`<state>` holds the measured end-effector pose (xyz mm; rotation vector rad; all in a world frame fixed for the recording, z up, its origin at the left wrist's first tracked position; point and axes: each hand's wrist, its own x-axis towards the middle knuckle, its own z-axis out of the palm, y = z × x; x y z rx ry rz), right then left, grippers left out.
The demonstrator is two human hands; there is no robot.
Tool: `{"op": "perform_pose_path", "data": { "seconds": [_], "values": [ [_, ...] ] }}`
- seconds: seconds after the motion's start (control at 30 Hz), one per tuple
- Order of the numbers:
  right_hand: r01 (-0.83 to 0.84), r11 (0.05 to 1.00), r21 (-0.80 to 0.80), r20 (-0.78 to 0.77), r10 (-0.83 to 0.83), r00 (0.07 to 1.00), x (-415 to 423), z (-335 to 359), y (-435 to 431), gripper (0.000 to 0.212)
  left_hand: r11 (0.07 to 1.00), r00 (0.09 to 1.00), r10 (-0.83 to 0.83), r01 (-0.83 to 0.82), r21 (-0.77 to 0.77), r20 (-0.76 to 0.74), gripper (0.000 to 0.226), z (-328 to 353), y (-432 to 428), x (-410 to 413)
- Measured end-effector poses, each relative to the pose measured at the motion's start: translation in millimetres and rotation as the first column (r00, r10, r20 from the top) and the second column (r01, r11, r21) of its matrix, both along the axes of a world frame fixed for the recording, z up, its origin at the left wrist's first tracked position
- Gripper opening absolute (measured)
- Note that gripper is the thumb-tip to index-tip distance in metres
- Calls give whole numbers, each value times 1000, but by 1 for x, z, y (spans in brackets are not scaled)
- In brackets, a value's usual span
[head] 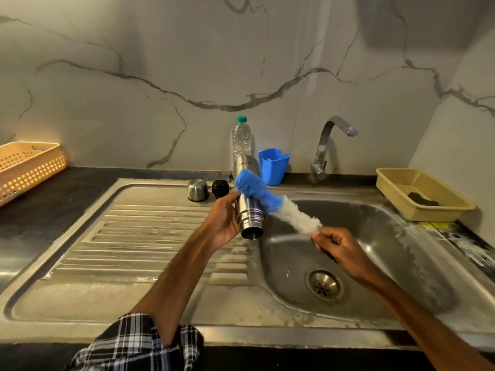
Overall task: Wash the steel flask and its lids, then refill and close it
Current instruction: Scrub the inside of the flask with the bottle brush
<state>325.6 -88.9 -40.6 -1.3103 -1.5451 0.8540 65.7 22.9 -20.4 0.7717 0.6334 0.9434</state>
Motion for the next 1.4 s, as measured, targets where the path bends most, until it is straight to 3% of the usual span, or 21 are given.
{"op": "perform_pose_path", "data": {
  "seconds": [0.17,0.43,0.63,0.8,0.93,1.1,1.4],
  "values": [
    [-61,996,-69,31,63,998,-2,0,9,39,1000,1000,-19,19,13,8,52,2,3,-1],
    [-103,984,-147,-59,95,994,20,-16,-7,50,999,1000,-21,20,26,19,52,-3,8,-1],
    [-147,949,-280,-142,111,984,26,-25,-10,46,999,999,40,-40,2,-13,56,-5,11,-1],
    [-109,975,-195,24,116,993,29,-30,-12,53,998,998,57,-57,-2,-32,56,-3,12,-8],
    [-23,991,-130,86,34,996,31,-28,-9,43,998,996,67,-67,-1,-59,54,-3,9,-7],
    [-60,998,23,365,48,930,30,-31,-12,58,999,993,46,-45,19,-106,53,-2,7,-8],
    [-10,985,170,434,-66,899,40,-32,-8,72,999,994,48,-47,11,-97,58,1,5,-11]
  ]
}}
